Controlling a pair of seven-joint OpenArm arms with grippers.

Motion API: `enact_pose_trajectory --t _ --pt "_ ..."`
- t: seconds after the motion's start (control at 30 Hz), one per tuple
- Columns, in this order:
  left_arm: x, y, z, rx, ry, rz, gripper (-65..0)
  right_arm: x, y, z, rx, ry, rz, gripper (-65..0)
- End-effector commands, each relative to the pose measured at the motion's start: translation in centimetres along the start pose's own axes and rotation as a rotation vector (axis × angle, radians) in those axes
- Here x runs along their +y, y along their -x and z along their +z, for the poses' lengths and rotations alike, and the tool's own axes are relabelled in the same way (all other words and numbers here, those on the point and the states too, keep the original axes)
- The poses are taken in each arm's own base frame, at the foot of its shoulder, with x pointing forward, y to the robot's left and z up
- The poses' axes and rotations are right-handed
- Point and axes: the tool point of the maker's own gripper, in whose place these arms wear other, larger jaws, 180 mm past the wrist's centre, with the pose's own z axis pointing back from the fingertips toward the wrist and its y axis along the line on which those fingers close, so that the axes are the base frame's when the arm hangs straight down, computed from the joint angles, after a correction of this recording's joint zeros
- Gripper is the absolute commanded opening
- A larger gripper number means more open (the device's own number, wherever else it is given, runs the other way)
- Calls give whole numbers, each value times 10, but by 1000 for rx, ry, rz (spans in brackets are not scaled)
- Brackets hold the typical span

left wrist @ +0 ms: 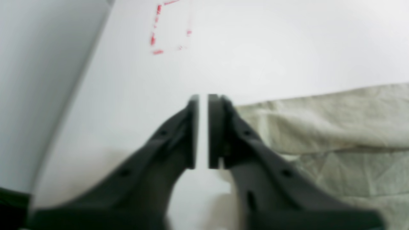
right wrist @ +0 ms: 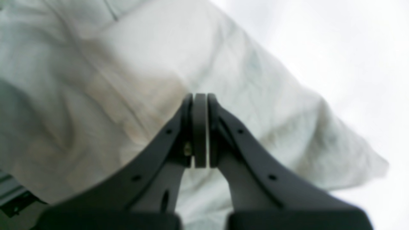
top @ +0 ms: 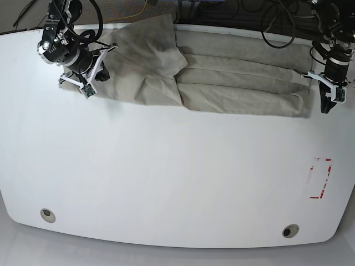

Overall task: Layout the t-shirt on the table in an organized manner, then fold the t-shirt properly
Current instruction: 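Lower the left gripper onto the strip's other end and grasp it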

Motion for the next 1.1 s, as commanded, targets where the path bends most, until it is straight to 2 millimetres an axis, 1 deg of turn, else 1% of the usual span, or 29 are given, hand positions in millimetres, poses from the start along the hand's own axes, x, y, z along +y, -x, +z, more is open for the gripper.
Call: enact_pose_trajectory --t 0.0,0.03,0.07,0.1,0.13,0.2,0.23,0.27,0.33,0.4,0.47,0.6,0.67,0.7,0.87,1.07 --pt "10 -23 -10 -77 -22 9 -493 -3 -6 4 -24 10 13 -650" --pt "11 -24 -14 -73 -23 16 -442 -3 -6 4 -24 10 13 -650" --pt "11 -23 -16 -64 -24 20 -418 -3 -6 4 -23 11 13 -650" --pt "13 -23 -21 -47 -29 26 -349 -3 -6 4 -23 11 13 -650" --pt "14 -21 -23 -34 -30 29 -320 -3 -6 4 -23 11 13 -650" --pt "15 -25 -30 -20 -33 32 -250 -4 -5 4 -21 11 14 -650" --pt "15 -25 -31 -16 -32 33 -239 -4 -5 4 -21 11 14 -650" --pt "14 -27 -36 -6 -30 36 -208 -4 -5 4 -21 11 14 -650" --pt "9 -27 -44 11 -14 42 -179 -4 -5 4 -21 11 14 -650" --pt "3 -26 -52 29 8 45 -167 -4 -5 4 -21 11 14 -650" --pt "2 -23 -58 53 23 41 -165 -3 -5 4 -23 9 12 -650" --pt "-12 -10 -70 116 74 47 -165 -3 -5 4 -23 9 12 -650" --pt "-15 -6 -73 136 88 47 -165 -3 -5 4 -22 10 13 -650" --pt "-19 0 -76 155 102 52 -165 -3 -5 4 -22 10 13 -650" --pt "-26 17 -78 209 126 70 -165 -4 -5 4 -21 11 14 -650" --pt "-30 29 -76 236 137 85 -165 -4 -5 4 -20 10 13 -650"
